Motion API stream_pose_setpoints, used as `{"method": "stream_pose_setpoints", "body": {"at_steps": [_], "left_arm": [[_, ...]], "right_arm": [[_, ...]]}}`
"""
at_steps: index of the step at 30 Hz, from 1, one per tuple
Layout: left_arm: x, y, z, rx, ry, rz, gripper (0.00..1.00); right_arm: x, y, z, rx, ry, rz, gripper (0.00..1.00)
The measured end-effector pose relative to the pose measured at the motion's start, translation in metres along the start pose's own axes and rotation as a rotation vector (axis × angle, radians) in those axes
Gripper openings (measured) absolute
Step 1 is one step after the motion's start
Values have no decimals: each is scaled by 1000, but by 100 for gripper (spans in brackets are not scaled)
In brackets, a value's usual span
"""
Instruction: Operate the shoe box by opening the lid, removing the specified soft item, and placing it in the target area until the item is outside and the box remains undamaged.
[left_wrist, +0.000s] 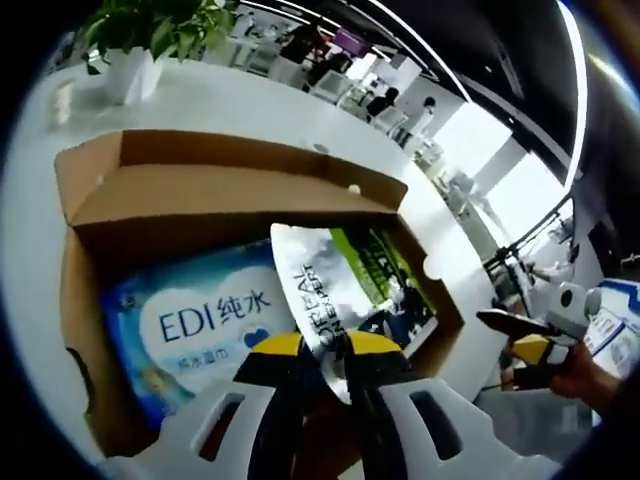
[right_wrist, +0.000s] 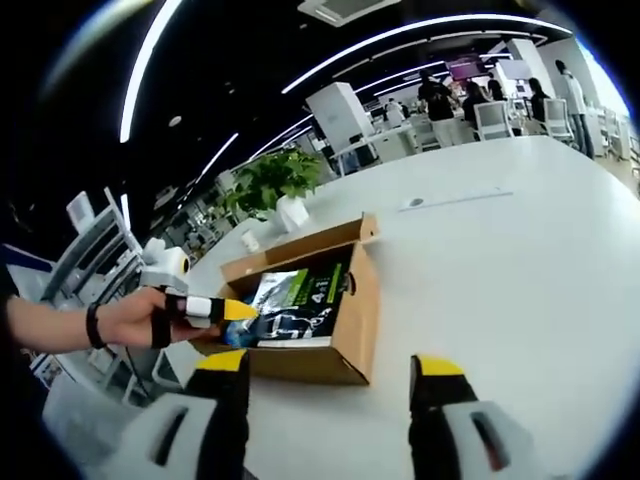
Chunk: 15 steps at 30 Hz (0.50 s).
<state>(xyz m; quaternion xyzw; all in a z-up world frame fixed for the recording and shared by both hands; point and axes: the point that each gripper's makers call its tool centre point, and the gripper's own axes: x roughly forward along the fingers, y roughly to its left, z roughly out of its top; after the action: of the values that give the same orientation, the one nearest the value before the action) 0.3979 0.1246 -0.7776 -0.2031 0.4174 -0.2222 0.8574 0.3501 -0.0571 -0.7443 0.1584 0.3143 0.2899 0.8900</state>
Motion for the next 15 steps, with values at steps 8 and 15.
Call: {"method": "stream_pose_setpoints", "body": {"at_steps": [8,15], "left_arm": [[-2,2,-2,14,9,4,0],[-7,11,-3,17,18,27,0]], "right_arm": [[2,7,-2,-8,26,24,62],[14,20,7,-33,34,51,62]]}}
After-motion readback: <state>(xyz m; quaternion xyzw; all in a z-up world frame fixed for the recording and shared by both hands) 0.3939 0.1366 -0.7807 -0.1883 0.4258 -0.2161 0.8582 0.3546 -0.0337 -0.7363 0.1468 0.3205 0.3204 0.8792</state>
